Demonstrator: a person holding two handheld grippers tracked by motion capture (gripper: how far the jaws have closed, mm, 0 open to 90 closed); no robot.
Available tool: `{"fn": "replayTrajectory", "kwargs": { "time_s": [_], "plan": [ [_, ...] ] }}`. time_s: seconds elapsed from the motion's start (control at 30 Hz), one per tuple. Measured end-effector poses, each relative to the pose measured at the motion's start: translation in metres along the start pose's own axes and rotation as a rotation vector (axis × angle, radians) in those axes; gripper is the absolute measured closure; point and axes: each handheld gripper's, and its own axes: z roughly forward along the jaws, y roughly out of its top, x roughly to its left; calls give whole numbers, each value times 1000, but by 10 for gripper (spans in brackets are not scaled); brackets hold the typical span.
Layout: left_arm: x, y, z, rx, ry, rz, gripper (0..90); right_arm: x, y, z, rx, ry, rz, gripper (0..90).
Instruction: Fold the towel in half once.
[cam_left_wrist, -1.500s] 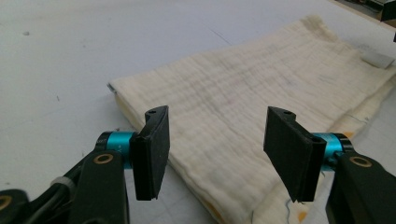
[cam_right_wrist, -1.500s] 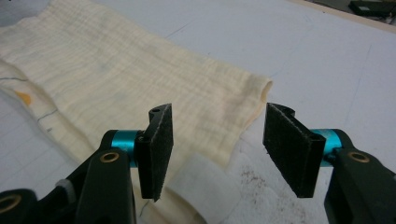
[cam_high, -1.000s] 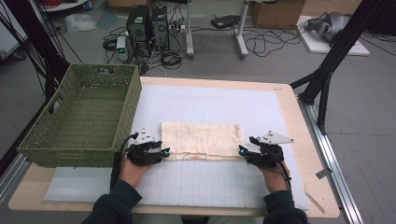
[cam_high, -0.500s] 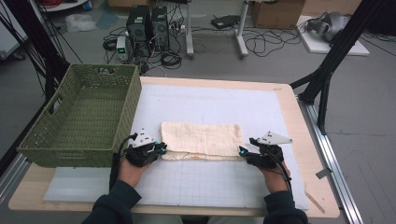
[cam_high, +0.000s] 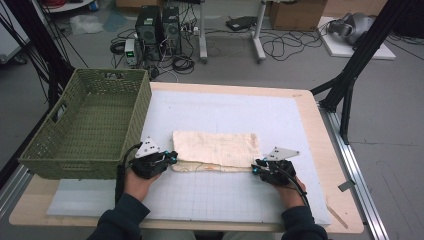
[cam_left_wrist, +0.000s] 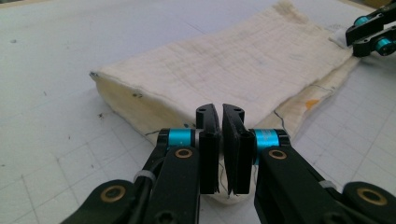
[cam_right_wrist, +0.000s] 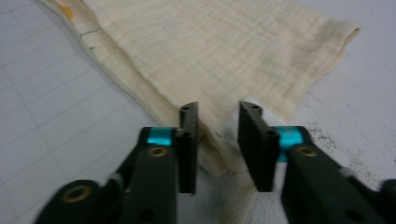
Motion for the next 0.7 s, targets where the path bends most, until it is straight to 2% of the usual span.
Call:
{"fn": "replayTrajectory", "kwargs": {
  "time_s": [0.13,0.37,0.47,0.63,0.7],
  "plan": [
    [0,1,-2,-13,-5,-12,848,0,0,-4,-10,-9,-18,868],
    [-2,2,-9,-28,-12,-23,849,2,6,-18,-60,-2,-46,876],
    [-4,0,-12,-13,-10,-33,849,3,8,-22,-66,10,-59,876],
    [-10,-10,-10,63,-3,-44,848,9,5,-13,24,12,-93,875],
    [-11,-11,-7,91,0,-42,812,8,4,-11,43,5,-90,827]
  ]
}}
